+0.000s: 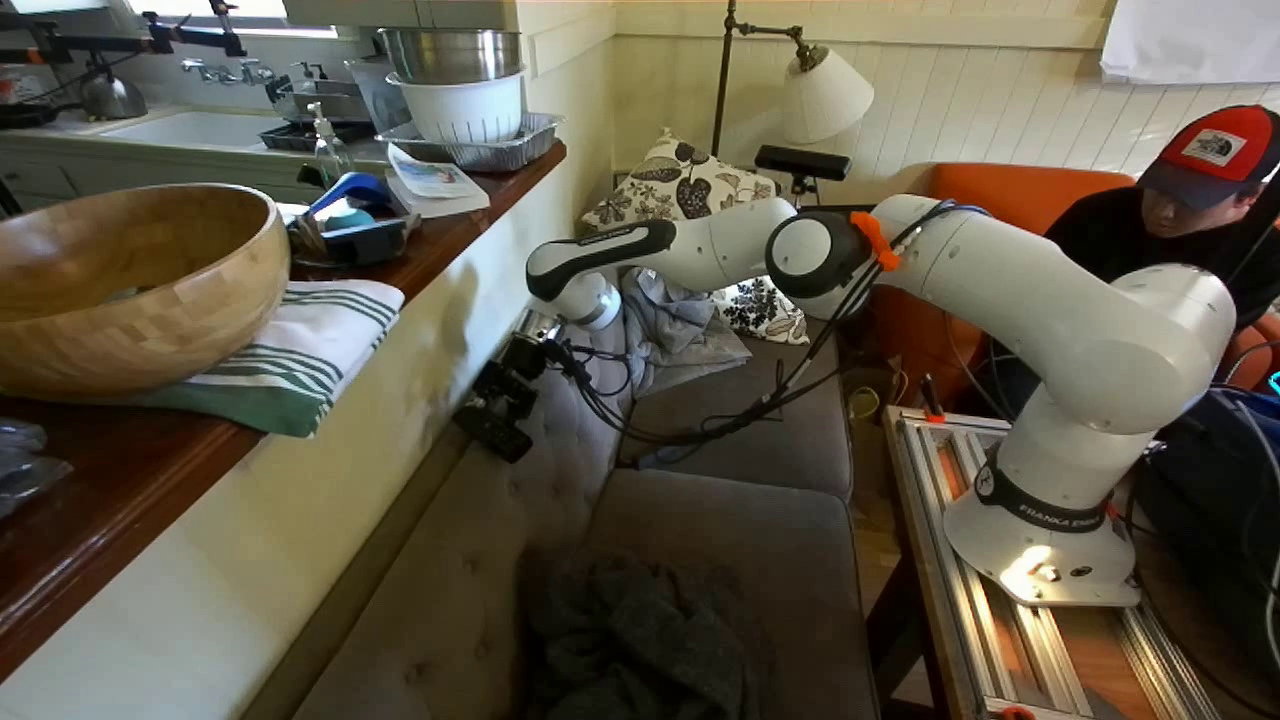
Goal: Put the remote on the top of the sofa
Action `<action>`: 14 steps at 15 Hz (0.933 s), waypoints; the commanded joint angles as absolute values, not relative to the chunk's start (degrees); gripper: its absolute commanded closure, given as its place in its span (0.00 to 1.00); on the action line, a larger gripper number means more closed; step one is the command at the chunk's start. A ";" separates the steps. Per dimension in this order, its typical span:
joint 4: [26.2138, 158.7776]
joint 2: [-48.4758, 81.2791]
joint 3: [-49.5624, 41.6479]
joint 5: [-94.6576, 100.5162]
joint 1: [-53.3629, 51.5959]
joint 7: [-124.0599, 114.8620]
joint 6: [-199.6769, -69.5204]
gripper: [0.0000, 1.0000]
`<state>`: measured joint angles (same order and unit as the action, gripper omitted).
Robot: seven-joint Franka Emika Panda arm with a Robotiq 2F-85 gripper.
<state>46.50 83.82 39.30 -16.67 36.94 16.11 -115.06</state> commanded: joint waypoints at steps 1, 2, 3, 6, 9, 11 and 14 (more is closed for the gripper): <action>44.33 84.15 37.56 -15.97 36.21 12.26 -114.64 0.00; 44.34 84.09 37.45 -15.95 36.24 11.76 -114.64 0.00; 44.30 84.01 37.19 -15.89 36.16 10.99 -115.04 0.00; 44.38 83.56 36.10 -15.55 35.98 8.19 -115.73 0.00; 44.54 82.92 34.92 -15.30 35.78 5.56 -116.19 0.00; 44.54 82.69 34.40 -15.31 35.69 4.41 -116.12 0.00; 45.22 81.83 32.87 -14.78 35.48 2.02 -117.05 0.00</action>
